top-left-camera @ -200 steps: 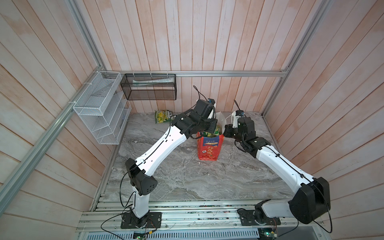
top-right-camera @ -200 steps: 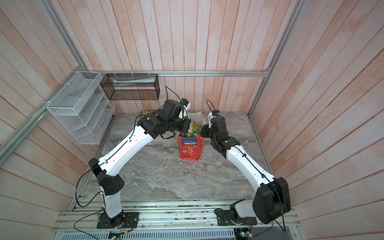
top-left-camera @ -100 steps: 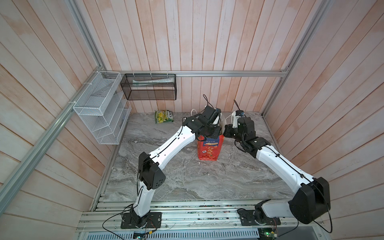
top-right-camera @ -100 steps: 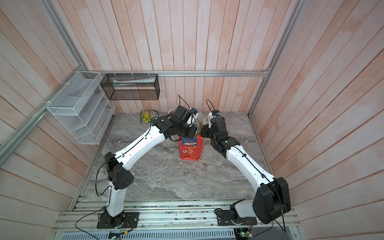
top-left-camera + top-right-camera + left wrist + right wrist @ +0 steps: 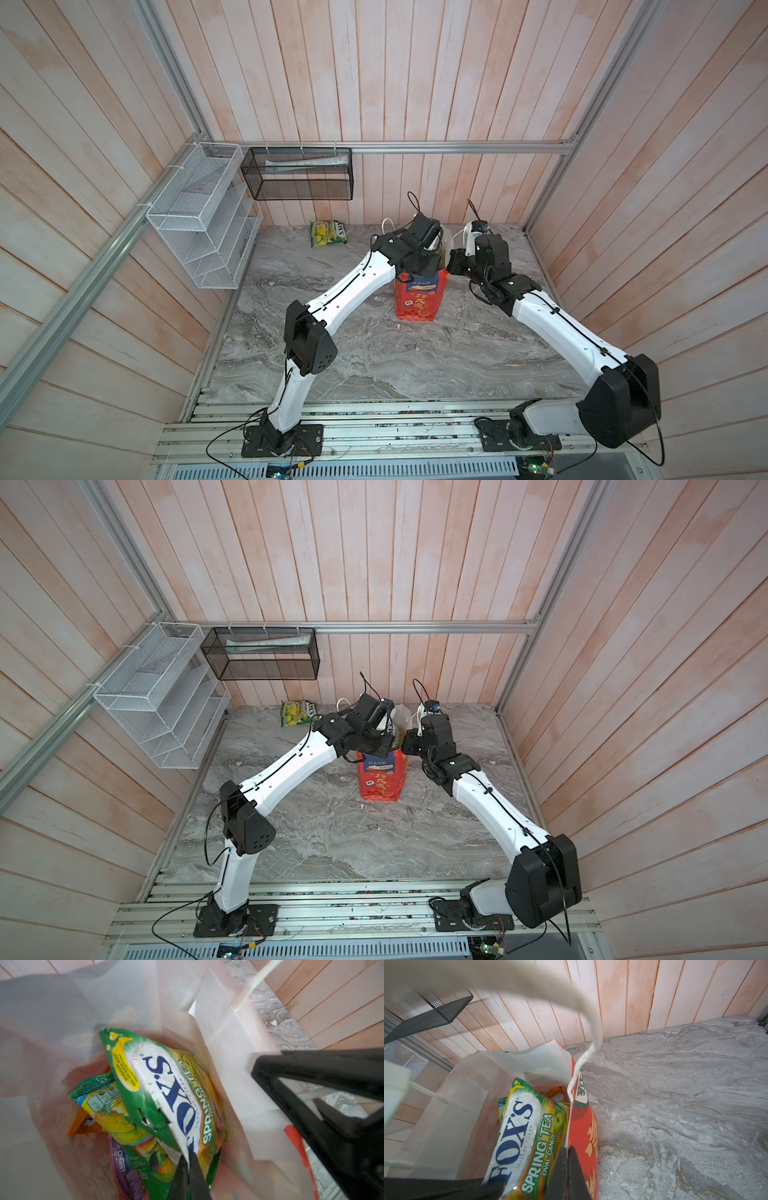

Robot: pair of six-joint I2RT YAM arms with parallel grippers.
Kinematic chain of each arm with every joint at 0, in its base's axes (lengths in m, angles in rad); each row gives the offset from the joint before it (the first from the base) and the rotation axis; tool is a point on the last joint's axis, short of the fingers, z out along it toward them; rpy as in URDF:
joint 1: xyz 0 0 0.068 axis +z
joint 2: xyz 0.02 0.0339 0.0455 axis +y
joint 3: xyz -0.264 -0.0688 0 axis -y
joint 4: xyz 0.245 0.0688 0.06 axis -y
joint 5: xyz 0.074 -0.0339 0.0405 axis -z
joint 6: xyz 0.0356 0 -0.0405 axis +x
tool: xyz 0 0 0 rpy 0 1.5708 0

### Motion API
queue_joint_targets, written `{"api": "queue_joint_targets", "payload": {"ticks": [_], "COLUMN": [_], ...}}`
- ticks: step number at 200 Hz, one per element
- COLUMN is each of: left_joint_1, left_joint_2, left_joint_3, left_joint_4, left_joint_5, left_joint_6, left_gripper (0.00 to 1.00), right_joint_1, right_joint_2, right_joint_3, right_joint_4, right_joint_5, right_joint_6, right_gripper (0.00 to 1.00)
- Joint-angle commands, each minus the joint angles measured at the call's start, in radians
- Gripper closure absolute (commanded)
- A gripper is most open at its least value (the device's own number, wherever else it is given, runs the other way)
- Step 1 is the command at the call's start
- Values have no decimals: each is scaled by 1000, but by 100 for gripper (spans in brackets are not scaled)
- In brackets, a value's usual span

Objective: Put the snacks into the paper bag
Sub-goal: 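Lower the Fox's packet into the bag and open the left gripper, then withdraw the left gripper and move it to the green packet by the wire basket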

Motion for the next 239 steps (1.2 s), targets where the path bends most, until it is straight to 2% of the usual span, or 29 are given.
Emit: {"api": "queue_joint_targets", "payload": {"ticks": [1, 26, 50, 67, 113, 133, 144, 153, 160, 180, 203, 224, 239], "left_joint_1": [7, 2, -10, -15, -31, -30, -28, -20, -9, 54, 137, 231, 315], "left_joint_2": [13, -41, -105, -156, -368, -505, -597, -680, -750, -945, -1126, -1222, -1231], "left_joint_3": [34, 41, 40, 28, -139, -289, -406, -513, -602, -856, -1100, -1299, -1393], "left_joint_4": [-10, 24, 59, 80, 216, 309, 379, 451, 503, 651, 732, 797, 822], "left_joint_5": [40, 101, 114, 128, 126, 54, -2, -42, -62, -87, -113, -94, -43], "left_joint_6": [-23, -57, -86, -105, -129, -144, -160, -177, -196, -277, -376, -471, -523], "left_gripper": [88, 77, 65, 60, 43, 32, 21, 6, 0, 0, 0, 0, 0], "right_joint_1": [10, 11, 11, 11, 12, 11, 12, 11, 11, 11, 11, 11, 11], "right_joint_2": [11, 10, 9, 9, 11, 12, 11, 11, 9, 9, 12, 17, 18], "right_joint_3": [-12, -11, -12, -12, -11, -13, -11, -13, -13, -12, -13, -11, -12], "right_joint_4": [-20, -21, -20, -21, -20, -19, -19, -20, -21, -20, -20, -18, -18], "right_joint_5": [2, 2, 3, 2, 3, 2, 3, 3, 2, 3, 3, 3, 3], "right_joint_6": [-19, -20, -19, -18, -20, -20, -20, -20, -19, -19, -19, -20, -19], "right_gripper": [100, 100, 100, 100, 100, 100, 100, 100, 100, 100, 100, 100, 100]}}
